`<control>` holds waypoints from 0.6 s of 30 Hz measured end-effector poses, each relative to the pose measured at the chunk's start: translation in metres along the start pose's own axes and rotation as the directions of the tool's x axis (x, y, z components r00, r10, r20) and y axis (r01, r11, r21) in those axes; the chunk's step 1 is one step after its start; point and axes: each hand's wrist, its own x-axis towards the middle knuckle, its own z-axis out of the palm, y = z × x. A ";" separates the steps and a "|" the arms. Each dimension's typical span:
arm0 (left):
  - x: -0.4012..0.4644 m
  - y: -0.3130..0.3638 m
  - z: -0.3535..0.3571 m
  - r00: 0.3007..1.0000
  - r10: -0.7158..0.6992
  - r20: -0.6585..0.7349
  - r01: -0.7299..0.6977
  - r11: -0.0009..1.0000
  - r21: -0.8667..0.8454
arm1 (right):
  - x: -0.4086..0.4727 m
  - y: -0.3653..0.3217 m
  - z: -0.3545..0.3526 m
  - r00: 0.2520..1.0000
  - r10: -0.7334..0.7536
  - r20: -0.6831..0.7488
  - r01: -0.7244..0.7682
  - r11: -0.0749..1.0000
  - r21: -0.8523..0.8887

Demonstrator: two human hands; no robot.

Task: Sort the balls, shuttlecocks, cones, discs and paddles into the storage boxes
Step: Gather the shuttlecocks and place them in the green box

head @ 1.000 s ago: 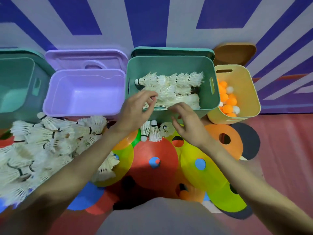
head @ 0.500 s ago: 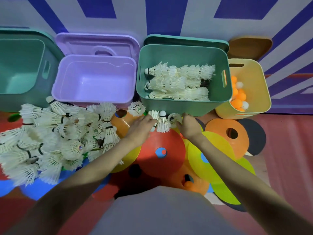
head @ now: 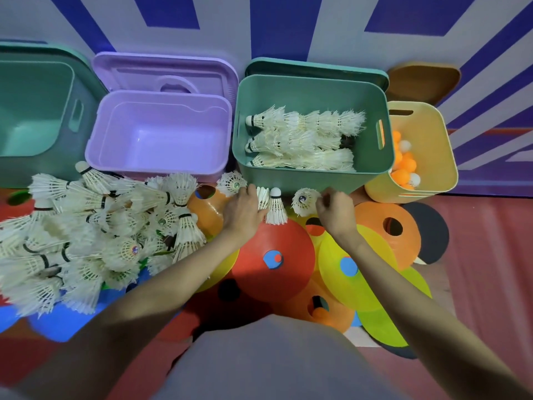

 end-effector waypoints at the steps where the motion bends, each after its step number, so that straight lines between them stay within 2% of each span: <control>1: 0.001 0.002 -0.001 0.999 -0.030 0.026 0.029 0.999 0.024 | -0.003 0.002 -0.002 1.000 -0.003 -0.020 0.004 1.000 0.020; 6: 0.005 0.009 -0.004 0.988 -0.109 0.113 0.104 0.994 0.042 | -0.013 0.003 -0.014 0.995 -0.052 -0.084 0.059 0.995 0.085; 14: -0.007 0.003 -0.012 0.981 -0.191 0.045 0.196 0.960 -0.202 | -0.025 -0.006 -0.021 0.989 -0.080 -0.124 0.109 0.962 0.250; 18: -0.022 -0.010 -0.015 0.994 -0.113 -0.008 0.102 0.920 -0.378 | -0.035 -0.020 -0.028 0.986 -0.087 -0.140 0.137 0.905 0.402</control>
